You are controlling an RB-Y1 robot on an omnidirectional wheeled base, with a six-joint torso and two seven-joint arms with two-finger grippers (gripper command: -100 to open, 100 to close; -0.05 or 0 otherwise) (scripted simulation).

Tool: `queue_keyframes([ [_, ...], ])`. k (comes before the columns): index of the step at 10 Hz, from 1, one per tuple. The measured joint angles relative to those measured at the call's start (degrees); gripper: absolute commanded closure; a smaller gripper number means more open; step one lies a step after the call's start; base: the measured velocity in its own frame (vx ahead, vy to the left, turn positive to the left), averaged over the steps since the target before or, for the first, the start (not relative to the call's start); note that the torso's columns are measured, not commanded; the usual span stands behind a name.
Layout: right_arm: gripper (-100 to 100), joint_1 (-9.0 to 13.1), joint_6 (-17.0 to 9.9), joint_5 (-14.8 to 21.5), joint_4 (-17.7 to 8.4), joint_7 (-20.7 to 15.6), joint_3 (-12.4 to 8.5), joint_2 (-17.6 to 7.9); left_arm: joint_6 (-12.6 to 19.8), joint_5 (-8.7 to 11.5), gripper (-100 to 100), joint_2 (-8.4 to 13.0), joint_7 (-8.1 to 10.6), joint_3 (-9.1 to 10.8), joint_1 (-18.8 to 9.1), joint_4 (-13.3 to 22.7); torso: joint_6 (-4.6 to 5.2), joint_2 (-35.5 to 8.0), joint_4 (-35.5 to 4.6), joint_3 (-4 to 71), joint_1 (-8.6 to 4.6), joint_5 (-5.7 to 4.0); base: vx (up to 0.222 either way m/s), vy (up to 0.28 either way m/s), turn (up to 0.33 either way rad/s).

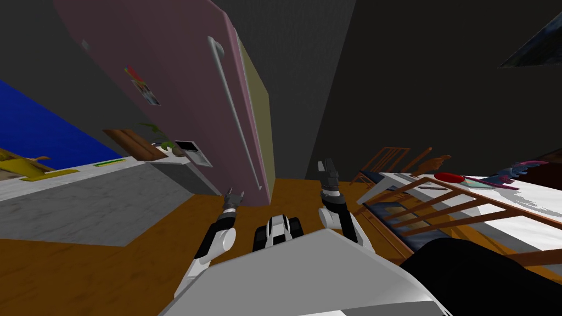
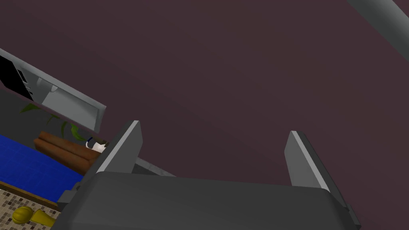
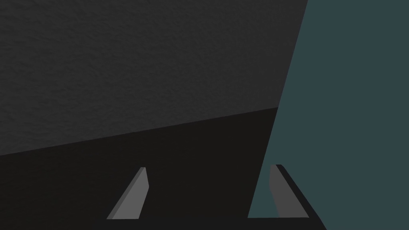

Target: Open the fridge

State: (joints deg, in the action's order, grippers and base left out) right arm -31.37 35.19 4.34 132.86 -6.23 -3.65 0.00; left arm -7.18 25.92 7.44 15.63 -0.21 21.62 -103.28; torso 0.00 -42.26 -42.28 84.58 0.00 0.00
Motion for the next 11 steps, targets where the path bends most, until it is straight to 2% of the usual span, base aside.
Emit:
queue_keyframes([
  [7,0,0.0,0.0,0.0,0.0,0.0,0.0,0.0,-4.1,-1.6,-100,0.8,-0.48,-0.87,-3.7,7.6,0.00,0.0,0.0,0.0,-0.02,0.00,0.036,-0.029,-0.016],
  [11,0,0.0,0.0,0.0,0.0,0.0,0.0,0.0,-6.7,-2.7,-100,0.4,-0.93,-1.41,-6.3,12.8,0.00,0.0,0.0,0.0,-0.01,0.00,0.044,-0.033,-0.018],
])
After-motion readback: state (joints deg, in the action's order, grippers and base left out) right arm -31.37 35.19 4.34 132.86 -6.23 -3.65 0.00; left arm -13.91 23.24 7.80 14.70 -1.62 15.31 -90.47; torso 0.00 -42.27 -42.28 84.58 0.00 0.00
